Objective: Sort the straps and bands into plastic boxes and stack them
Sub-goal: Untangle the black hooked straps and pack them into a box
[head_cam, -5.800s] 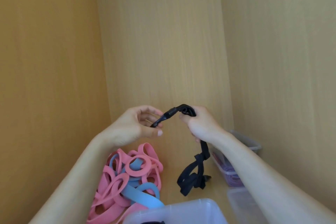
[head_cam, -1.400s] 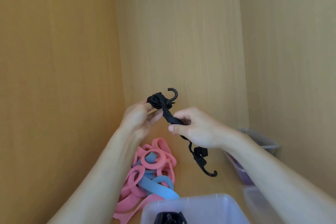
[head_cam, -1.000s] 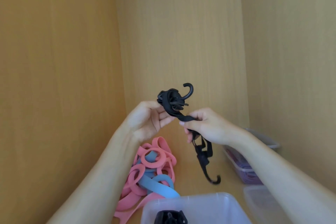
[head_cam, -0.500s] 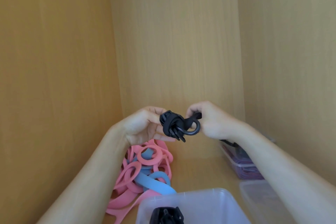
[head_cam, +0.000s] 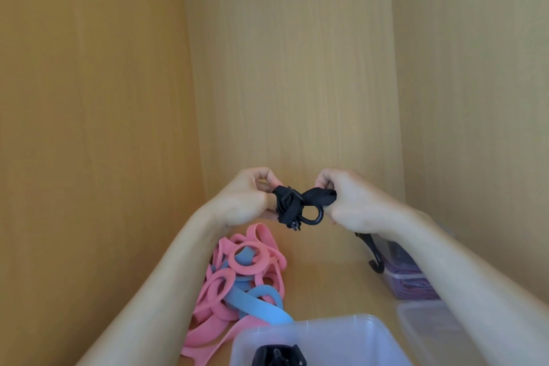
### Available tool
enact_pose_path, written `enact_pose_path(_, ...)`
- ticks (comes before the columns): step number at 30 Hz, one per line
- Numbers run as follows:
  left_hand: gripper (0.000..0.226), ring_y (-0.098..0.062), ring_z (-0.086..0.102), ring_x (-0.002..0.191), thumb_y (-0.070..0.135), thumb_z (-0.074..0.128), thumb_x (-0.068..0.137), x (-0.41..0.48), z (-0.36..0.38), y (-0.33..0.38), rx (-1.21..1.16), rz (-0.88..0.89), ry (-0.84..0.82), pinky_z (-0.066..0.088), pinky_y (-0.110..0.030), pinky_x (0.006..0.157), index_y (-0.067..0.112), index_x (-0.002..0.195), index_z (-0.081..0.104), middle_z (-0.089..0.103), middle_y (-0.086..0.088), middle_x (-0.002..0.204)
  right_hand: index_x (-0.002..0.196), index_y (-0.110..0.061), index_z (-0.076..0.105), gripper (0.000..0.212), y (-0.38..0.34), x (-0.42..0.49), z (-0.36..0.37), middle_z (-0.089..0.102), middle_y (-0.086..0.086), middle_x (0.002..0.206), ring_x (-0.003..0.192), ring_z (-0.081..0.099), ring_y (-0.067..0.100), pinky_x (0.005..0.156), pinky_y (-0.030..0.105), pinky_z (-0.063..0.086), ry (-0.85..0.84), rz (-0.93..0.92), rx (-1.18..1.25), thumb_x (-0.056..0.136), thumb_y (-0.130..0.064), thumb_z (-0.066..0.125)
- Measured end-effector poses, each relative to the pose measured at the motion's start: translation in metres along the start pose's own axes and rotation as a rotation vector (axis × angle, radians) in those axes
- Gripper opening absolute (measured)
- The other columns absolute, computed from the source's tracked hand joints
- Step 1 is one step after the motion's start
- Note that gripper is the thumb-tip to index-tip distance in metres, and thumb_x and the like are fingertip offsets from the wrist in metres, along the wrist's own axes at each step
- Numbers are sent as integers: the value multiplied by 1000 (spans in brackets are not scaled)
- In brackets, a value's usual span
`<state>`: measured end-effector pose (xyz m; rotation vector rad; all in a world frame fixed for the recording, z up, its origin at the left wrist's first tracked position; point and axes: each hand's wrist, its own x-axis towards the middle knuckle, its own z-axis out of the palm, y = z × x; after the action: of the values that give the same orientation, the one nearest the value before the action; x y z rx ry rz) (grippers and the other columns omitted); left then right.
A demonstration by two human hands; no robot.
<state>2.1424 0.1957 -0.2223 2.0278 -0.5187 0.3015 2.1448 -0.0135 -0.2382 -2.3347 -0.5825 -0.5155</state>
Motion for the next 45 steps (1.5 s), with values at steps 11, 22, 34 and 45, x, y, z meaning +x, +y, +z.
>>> enact_pose_path(11, 19, -42, 72, 81, -11, 53, 83, 6, 5, 2, 68, 66, 368, 59, -56, 81, 8, 84, 53, 74, -20, 89, 119, -20, 43, 34, -9, -5, -2, 59, 13, 106, 68, 65, 19, 67, 32, 53, -291, -12, 466, 96, -2, 59)
enact_pose_path(22, 19, -29, 69, 81, -6, 53, 85, 6, 5, 1, 83, 105, 614, 49, -32, 61, 13, 86, 52, 70, -7, 92, 108, -13, 64, 26, -3, 8, 4, 72, 6, 73, 49, 50, 6, 58, 25, 39, -103, 74, 522, 102, -4, 41)
enact_pose_path(34, 19, -31, 77, 82, -14, 54, 89, 9, 1, 3, -411, 177, 606, 62, -41, 80, 6, 90, 53, 76, -18, 90, 107, -1, 59, 11, -6, 3, 7, 74, 14, 106, 83, 72, 27, 66, 32, 57, -258, -79, 817, 99, 3, 55)
enact_pose_path(45, 16, -36, 74, 98, -10, 54, 93, -1, 3, 20, -784, 210, -28, 62, -35, 80, 5, 99, 53, 73, -25, 105, 113, -1, 59, 17, 4, 4, 19, 74, 15, 99, 79, 70, 25, 67, 34, 58, -455, 23, 720, 100, -11, 60)
